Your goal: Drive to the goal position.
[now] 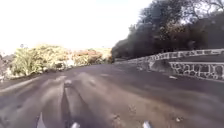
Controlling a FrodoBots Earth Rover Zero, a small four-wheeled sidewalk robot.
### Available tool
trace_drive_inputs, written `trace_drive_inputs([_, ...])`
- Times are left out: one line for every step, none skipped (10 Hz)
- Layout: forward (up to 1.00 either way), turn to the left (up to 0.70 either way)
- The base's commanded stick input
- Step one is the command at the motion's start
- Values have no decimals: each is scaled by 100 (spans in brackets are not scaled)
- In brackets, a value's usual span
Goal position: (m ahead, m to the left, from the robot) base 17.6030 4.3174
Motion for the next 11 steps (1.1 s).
trace_drive_inputs([85,0])
trace_drive_inputs([85,0])
trace_drive_inputs([85,0])
trace_drive_inputs([85,0])
trace_drive_inputs([85,0])
trace_drive_inputs([85,0])
trace_drive_inputs([85,-2])
trace_drive_inputs([85,-4])
trace_drive_inputs([85,-7])
trace_drive_inputs([85,-34])
trace_drive_inputs([85,-34])
